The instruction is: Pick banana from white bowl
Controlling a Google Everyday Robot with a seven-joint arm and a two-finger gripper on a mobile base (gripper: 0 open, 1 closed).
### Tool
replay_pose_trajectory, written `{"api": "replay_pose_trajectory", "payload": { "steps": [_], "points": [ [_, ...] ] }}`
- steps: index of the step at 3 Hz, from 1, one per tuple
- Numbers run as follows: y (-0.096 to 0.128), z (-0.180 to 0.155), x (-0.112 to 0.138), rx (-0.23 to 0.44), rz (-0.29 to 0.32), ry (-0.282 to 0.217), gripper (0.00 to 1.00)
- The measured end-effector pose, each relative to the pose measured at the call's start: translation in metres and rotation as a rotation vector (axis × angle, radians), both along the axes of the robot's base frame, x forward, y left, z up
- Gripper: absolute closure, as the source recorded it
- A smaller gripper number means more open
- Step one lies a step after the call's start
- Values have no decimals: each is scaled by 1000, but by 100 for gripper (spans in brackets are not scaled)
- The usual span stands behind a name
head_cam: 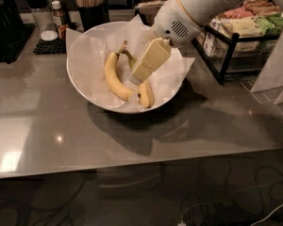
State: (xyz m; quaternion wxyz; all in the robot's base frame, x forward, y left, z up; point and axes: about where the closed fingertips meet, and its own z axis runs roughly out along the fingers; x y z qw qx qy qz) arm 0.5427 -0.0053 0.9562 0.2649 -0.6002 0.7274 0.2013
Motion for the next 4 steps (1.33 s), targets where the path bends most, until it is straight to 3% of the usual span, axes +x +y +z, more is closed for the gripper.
{"api": "replay_pose_trajectory", "payload": {
  "steps": [1, 3, 4],
  "points": [
    [2, -2, -2, 13, -14, -9, 32],
    [45, -37, 13, 65, -21, 34, 27],
    [61, -52, 23, 57, -25, 55, 25]
  ]
}}
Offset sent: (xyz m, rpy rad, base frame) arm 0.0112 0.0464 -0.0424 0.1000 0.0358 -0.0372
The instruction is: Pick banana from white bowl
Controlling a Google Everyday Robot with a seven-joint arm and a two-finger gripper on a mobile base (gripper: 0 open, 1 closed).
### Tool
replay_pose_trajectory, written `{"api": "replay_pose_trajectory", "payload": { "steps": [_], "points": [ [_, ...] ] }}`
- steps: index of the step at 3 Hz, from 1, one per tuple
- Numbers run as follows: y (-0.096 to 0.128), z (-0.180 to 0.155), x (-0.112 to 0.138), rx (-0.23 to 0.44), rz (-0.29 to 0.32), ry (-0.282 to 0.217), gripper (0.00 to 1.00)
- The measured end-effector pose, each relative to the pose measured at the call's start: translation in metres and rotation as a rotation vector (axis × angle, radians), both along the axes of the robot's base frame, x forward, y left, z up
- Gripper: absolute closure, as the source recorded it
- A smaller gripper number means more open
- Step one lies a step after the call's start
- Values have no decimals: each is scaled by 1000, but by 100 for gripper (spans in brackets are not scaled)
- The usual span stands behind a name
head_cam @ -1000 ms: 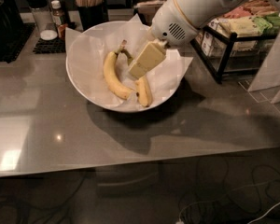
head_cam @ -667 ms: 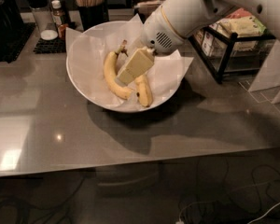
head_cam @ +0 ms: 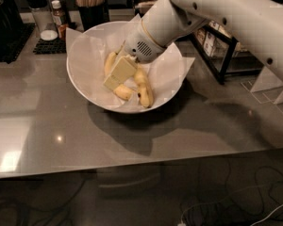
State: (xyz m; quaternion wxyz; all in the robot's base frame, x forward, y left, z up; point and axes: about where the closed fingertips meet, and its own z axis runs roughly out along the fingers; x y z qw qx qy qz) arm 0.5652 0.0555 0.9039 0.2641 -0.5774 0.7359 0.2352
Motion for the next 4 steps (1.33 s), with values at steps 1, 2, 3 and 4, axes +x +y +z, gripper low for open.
{"api": "replay_pose_trajectory", "payload": {
  "steps": [1, 2, 3, 4],
  "points": [
    [3, -16, 11, -36, -16, 23, 26],
    [6, -30, 19, -67, -18, 44, 27],
    [7, -43, 24, -97, -12, 70, 28],
    [9, -52, 28, -110, -9, 85, 28]
  ]
}}
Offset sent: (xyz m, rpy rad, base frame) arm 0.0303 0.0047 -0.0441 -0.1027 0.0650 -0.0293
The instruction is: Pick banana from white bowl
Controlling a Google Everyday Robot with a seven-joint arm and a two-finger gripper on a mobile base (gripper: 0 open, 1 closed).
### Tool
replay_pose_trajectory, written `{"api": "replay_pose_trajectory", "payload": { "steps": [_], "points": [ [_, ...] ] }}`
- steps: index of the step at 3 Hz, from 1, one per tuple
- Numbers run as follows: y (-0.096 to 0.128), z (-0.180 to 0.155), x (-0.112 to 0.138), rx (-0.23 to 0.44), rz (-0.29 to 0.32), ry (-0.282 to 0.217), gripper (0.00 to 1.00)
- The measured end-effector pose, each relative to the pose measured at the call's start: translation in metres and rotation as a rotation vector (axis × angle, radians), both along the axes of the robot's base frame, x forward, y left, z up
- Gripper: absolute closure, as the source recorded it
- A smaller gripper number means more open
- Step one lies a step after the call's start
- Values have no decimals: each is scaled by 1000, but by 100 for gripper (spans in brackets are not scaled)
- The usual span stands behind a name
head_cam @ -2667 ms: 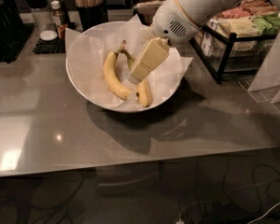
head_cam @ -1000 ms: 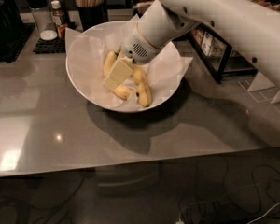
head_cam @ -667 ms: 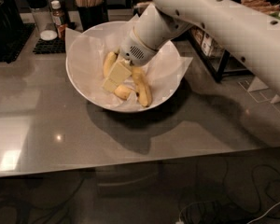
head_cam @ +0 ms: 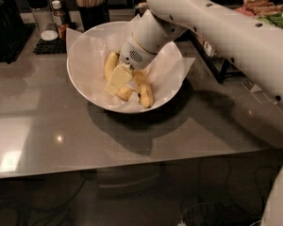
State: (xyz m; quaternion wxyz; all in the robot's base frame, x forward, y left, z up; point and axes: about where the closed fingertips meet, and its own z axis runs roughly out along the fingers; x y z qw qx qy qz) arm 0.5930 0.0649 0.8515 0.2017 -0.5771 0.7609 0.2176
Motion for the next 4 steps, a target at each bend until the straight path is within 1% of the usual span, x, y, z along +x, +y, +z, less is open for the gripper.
{"api": "replay_pose_trajectory", "payload": {
  "steps": [1, 2, 3, 4],
  "points": [
    [-3, -7, 3, -19, -6, 12, 28],
    [-7, -19, 1, -26, -19, 39, 29],
    [-10, -25, -1, -28, -29, 45, 47],
    [-11, -25, -1, -27, -32, 44, 70]
  ]
}}
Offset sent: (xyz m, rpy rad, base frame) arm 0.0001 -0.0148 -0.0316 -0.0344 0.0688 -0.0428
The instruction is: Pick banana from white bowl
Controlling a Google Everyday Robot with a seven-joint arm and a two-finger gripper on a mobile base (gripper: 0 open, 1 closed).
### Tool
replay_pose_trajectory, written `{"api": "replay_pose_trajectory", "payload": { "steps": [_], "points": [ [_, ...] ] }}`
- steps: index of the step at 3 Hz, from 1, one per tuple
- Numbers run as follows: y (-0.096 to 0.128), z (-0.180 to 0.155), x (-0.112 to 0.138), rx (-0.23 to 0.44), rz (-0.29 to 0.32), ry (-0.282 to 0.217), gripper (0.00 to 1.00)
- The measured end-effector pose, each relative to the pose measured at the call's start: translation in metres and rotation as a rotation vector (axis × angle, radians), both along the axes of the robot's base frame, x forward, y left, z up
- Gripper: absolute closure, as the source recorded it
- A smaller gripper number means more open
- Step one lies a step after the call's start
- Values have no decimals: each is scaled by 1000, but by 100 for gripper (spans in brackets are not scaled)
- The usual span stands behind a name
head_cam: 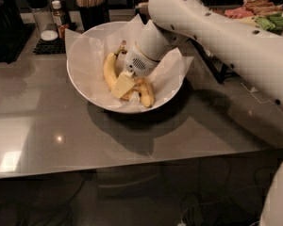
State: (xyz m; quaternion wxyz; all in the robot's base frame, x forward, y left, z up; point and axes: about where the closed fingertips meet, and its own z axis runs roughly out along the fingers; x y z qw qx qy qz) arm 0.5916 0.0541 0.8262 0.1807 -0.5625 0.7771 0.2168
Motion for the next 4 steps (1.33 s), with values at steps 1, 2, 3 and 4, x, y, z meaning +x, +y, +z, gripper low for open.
{"api": "replay_pose_trajectory", "payload": {
  "steps": [1, 2, 3, 4],
  "points": [
    [-2, 5, -1, 7, 0, -16, 93],
    [-5, 23, -5, 34, 3, -64, 100],
    [-8, 52, -12, 76, 18, -138, 100],
    [-15, 77, -29, 172, 68, -174, 100]
  ]
}}
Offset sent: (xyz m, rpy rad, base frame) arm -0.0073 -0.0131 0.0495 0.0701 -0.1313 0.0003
